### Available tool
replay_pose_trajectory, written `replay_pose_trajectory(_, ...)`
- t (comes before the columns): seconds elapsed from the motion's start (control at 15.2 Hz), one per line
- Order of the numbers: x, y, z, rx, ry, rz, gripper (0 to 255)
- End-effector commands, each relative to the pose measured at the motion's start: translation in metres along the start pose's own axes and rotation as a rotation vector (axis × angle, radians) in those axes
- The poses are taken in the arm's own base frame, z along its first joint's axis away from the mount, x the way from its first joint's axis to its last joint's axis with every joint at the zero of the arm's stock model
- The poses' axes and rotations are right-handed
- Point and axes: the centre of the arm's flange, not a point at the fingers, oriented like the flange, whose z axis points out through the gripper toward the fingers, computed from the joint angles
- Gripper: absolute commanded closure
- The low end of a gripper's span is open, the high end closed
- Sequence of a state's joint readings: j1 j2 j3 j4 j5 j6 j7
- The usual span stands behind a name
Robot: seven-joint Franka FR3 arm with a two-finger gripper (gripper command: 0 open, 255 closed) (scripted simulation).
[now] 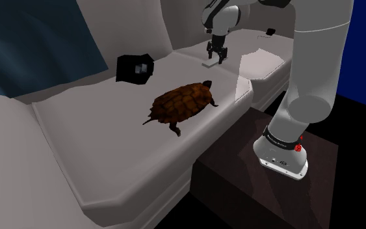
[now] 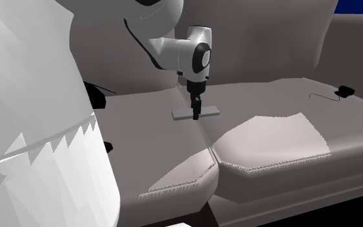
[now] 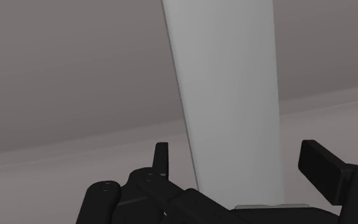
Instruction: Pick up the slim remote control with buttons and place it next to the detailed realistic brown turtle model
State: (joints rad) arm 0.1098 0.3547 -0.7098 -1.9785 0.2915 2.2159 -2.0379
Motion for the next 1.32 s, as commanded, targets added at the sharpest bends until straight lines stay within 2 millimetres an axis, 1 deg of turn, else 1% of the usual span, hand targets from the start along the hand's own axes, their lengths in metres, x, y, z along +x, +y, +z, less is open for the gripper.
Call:
replay_pose_trajectory(0.0, 0.000, 0.000, 0.000, 0.000, 0.000, 0.000, 0)
replay_pose_trajectory(0.07, 0.000, 0.000, 0.000, 0.000, 0.000, 0.000, 255)
replay_pose_trajectory(0.66, 0.000, 0.000, 0.000, 0.000, 0.000, 0.000, 255)
replay_pose_trajectory(1.25, 0.000, -0.001, -0.047, 0.000, 0.000, 0.000, 255)
